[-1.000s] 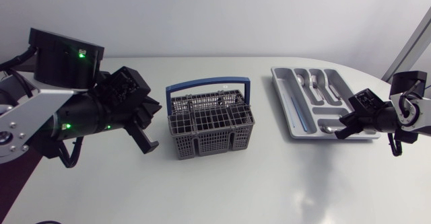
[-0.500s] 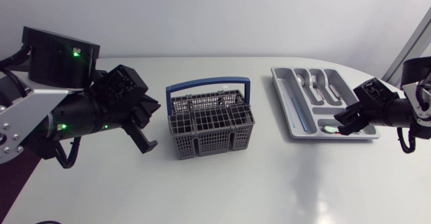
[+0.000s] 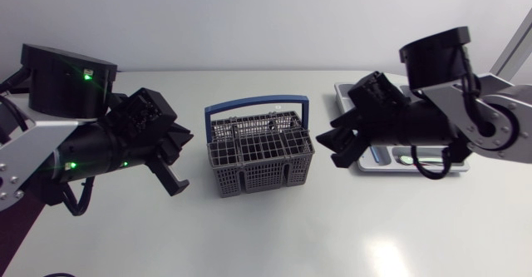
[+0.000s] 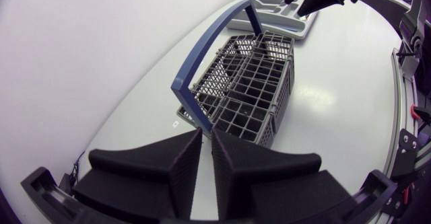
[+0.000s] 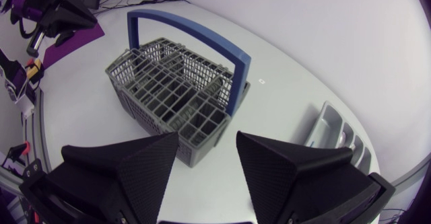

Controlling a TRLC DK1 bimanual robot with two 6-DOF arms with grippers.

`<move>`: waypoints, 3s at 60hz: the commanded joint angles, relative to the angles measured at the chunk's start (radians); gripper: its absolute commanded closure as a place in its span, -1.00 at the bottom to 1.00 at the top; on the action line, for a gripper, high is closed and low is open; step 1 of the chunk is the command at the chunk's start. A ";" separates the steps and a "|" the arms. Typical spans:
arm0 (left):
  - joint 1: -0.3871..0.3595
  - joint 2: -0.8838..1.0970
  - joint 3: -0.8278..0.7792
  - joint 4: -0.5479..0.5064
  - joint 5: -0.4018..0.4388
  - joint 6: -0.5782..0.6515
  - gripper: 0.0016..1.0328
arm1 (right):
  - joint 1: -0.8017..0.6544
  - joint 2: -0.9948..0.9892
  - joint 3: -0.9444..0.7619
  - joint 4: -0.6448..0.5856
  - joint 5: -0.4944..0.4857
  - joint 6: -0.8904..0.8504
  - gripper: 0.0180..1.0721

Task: Unload the cutlery basket into the drawer organizer.

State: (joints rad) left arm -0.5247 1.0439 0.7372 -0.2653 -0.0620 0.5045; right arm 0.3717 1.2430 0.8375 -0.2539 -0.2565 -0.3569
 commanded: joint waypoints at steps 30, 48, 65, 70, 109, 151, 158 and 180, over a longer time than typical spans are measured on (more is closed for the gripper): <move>0.038 -0.012 -0.061 0.029 -0.002 -0.009 0.63 | 0.045 0.291 0.089 0.128 0.062 0.118 -0.21; 0.106 0.062 -0.071 0.094 0.011 0.019 0.63 | 0.024 0.088 0.051 0.064 0.031 0.128 -0.21; 0.192 0.168 -0.068 0.170 0.028 0.057 0.64 | -0.097 0.102 0.029 0.067 0.003 0.102 -0.21; 0.203 0.200 -0.062 0.190 0.033 0.060 0.64 | -0.125 0.134 0.035 0.073 -0.004 0.101 -0.21; 0.206 0.513 0.100 0.285 0.071 0.028 0.70 | -0.103 0.386 0.164 0.059 -0.018 0.156 -0.21; 0.140 0.691 0.268 0.285 0.068 0.017 0.69 | -0.017 0.223 0.029 0.028 -0.017 0.197 -0.21; 0.153 0.674 0.263 0.282 0.067 0.020 0.42 | -0.019 0.211 0.029 0.022 -0.017 0.196 -0.21; 0.195 0.551 0.197 0.268 0.071 0.017 0.00 | -0.065 0.157 0.025 -0.007 -0.018 0.162 -0.21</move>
State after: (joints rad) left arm -0.3378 1.6367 0.9630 0.0113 -0.0002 0.5316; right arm 0.3244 1.4097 0.8909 -0.2440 -0.2684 -0.1867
